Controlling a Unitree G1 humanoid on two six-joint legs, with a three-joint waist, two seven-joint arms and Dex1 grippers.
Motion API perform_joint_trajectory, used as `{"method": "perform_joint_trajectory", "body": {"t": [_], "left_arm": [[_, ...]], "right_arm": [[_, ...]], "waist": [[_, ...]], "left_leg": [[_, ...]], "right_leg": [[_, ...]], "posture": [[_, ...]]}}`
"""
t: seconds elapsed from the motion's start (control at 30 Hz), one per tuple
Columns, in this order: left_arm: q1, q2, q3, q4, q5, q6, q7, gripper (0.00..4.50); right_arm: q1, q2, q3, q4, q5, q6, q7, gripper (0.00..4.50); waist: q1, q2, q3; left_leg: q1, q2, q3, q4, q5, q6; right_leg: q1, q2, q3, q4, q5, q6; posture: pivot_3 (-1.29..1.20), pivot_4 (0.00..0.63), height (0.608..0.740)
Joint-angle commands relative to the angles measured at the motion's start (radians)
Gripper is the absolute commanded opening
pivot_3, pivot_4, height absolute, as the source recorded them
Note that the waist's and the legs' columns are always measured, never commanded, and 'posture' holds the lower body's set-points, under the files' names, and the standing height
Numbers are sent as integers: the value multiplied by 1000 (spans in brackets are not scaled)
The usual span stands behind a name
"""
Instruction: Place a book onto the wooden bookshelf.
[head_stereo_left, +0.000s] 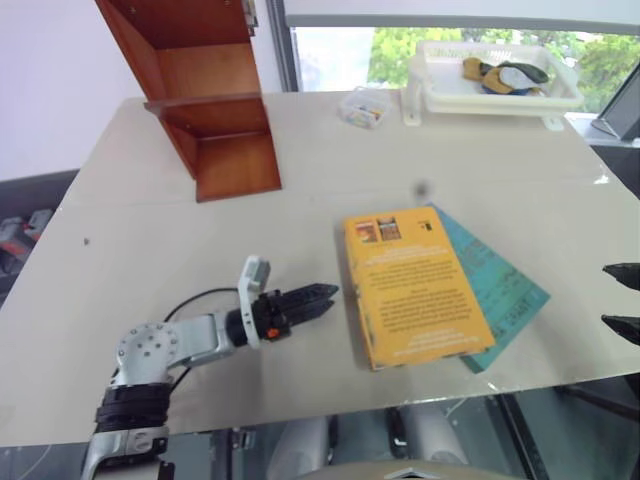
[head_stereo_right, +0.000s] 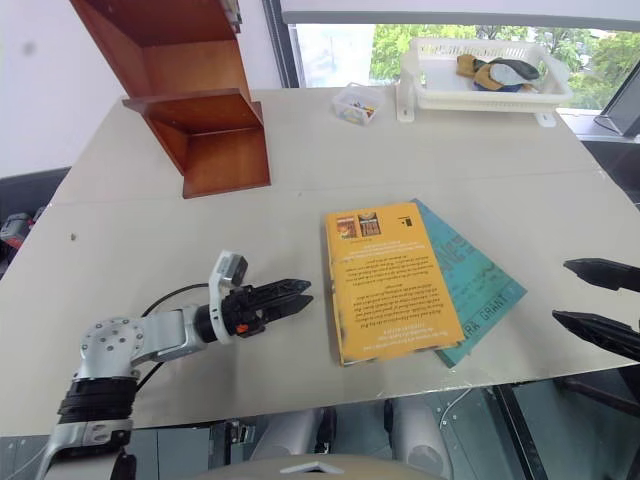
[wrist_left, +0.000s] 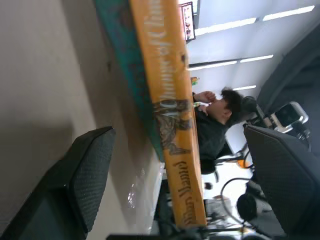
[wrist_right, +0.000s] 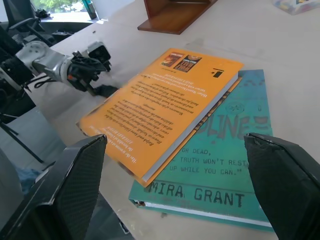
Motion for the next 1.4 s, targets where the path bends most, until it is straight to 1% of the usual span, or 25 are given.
{"method": "perform_joint_trajectory", "body": {"t": [0.03, 0.1, 0.27, 0.4, 0.43, 0.47, 0.5, 0.57, 0.63, 0.67, 0.8, 0.93, 1.0, 1.07, 1.13, 1.23, 1.3, 1.4], "left_arm": [[-27, -61, -33, 6, -64, 20, 76, 4466], [-37, -87, -44, 16, -47, 15, 113, 4466], [-80, -156, -76, 37, -79, 31, 160, 4466], [-112, -191, -104, 69, -82, 53, 189, 4466], [-118, -201, -109, 75, -92, 57, 194, 4080], [-124, -208, -113, 79, -99, 60, 198, 3923], [-127, -213, -114, 83, -103, 61, 202, 3673], [-135, -221, -116, 93, -104, 62, 210, 2778], [-142, -223, -106, 102, -108, 53, 219, 1788], [-145, -222, -99, 102, -108, 48, 215, 1397], [-155, -220, -61, 132, -140, 26, 219, 1397], [-186, -202, -26, 153, -128, 9, 197, 1397], [-205, -184, -16, 146, -94, -3, 171, 1397], [-227, -156, -21, 130, -26, -16, 126, 1397], [-288, -102, -27, 124, 84, -66, 35, 1397], [-368, 11, -120, 77, 346, -241, -170, 1397], [-411, 65, -185, 73, 496, -364, -278, 1397], [-480, 107, -247, 91, 668, -525, -408, 1397]], "right_arm": [[8, 10, -37, -29, 4, -22, -6, 4500], [14, 14, -48, -37, 8, -21, -8, 4500], [43, 18, -84, -47, 10, -20, -6, 4500], [59, 25, -97, -62, 18, -19, -14, 4500], [62, 26, -99, -64, 19, -18, -16, 4500], [65, 27, -101, -66, 19, -18, -18, 4500], [69, 28, -103, -69, 20, -19, -21, 4500], [74, 31, -107, -73, 24, -19, -25, 4500], [79, 34, -114, -80, 29, -17, -29, 4500], [81, 35, -116, -82, 31, -16, -33, 4500], [81, 39, -118, -82, 43, -16, -40, 4500], [66, 40, -101, -69, 51, -20, -50, 4500], [57, 37, -90, -58, 47, -26, -51, 4500], [46, 35, -81, -49, 45, -29, -51, 4500], [26, 31, -73, -33, 53, -29, -51, 4500], [-3, 30, -62, -4, 59, -30, -47, 4500], [-24, 31, -53, 17, 61, -36, -41, 4500], [-59, 37, -44, 44, 80, -36, -40, 4500]], "waist": [[9, 0, 0], [12, 1, 0], [15, 2, -1], [13, 2, -1], [13, 2, -1], [13, 2, -1], [13, 2, -1], [13, 2, -1], [13, 2, -1], [13, 2, -1], [12, 2, -1], [12, 2, -1], [12, 2, -1], [12, 2, -1], [12, 1, 0], [12, 0, 0], [12, 0, 0], [13, 0, 0]], "left_leg": [[0, 0, 0, 0, 0, 0], [0, -1, 0, 1, 0, 0], [0, -2, -1, 1, 0, 0], [0, -3, 0, 1, 0, 0], [0, -3, 0, 1, 0, 0], [0, -3, 0, 1, 0, 0], [0, -3, -1, 1, 0, 0], [0, -3, -1, 1, 0, 0], [0, -3, -1, 1, 0, 0], [0, -3, -1, 1, 0, 0], [0, -3, -1, 1, 0, 0], [0, -2, -1, 1, 0, 0], [0, -2, -1, 1, 0, 0], [0, -2, -1, 1, 0, 0], [0, -3, -1, 1, 0, 0], [-1, -3, -1, 1, 0, 0], [-1, -3, -1, 1, 0, 0], [-2, -3, 0, 0, 0, 0]], "right_leg": [[0, 0, 0, 0, 0, -1], [0, -1, 0, 0, -2, -2], [1, 0, -1, 0, -2, -3], [2, 1, 0, 0, -2, -3], [2, 1, 0, 0, -2, -3], [2, 1, 0, 0, -2, -3], [2, 1, 0, 0, -2, -3], [2, 1, 0, 0, -2, -3], [2, 2, 0, 0, -2, -2], [2, 2, -1, 0, -2, -2], [2, 2, -1, 0, -2, -3], [2, 2, -1, 0, -2, -3], [2, 3, -1, 0, -2, -3], [2, 3, -1, 0, -2, -3], [2, 3, -1, 0, -2, -3], [1, 4, -1, -1, -2, -3], [1, 4, -1, -1, -2, -3], [1, 2, -1, -4, 0, -6]], "posture": [[0, 150, 740], [0, 150, 740], [0, 150, 740], [0, 150, 740], [0, 150, 740], [0, 150, 740], [0, 150, 740], [0, 150, 740], [0, 150, 740], [0, 150, 740], [0, 150, 740], [0, 150, 740], [0, 150, 740], [0, 150, 740], [0, 150, 740], [0, 150, 740], [0, 150, 740], [0, 150, 740]]}}
